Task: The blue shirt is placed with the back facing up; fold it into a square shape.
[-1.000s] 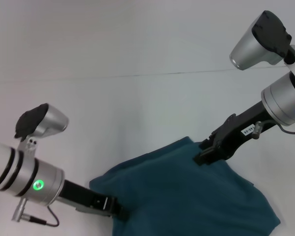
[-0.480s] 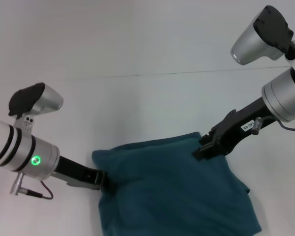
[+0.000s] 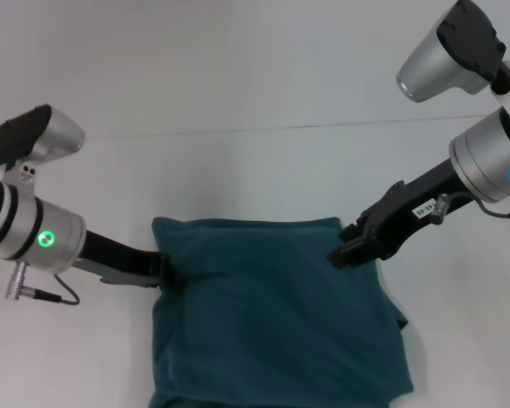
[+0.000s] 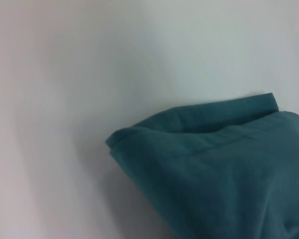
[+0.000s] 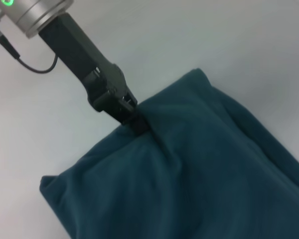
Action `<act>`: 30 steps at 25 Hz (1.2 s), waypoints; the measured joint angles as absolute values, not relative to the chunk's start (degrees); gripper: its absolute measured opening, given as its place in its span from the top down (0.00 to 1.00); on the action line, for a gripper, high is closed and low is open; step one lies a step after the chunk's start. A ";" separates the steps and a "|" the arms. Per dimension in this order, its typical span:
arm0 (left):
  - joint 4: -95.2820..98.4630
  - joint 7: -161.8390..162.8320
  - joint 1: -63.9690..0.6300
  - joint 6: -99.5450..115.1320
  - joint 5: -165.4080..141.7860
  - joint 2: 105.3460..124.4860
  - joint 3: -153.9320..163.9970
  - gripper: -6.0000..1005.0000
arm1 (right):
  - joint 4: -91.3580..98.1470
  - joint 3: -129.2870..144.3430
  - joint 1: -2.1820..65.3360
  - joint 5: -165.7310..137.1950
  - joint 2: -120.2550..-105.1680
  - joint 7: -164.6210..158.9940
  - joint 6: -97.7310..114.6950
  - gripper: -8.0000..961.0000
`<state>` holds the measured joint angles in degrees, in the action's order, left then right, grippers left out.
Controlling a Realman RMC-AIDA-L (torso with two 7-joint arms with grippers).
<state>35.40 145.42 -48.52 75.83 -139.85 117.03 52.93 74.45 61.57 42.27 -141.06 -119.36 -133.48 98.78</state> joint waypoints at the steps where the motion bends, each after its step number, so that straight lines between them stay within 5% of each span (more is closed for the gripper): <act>1: 35.36 145.60 -48.88 75.79 -140.90 116.72 52.18 0.93 | 74.44 61.54 42.40 -141.04 -119.36 -133.47 98.78 0.57; 15: 35.64 145.70 -48.90 76.25 -147.08 115.15 43.45 0.91 | 74.47 60.23 42.95 -140.98 -119.44 -133.59 98.78 0.57; 30: 38.60 141.30 -49.04 76.60 -146.64 115.75 45.20 0.86 | 74.53 60.09 43.52 -141.01 -119.44 -133.69 98.69 0.56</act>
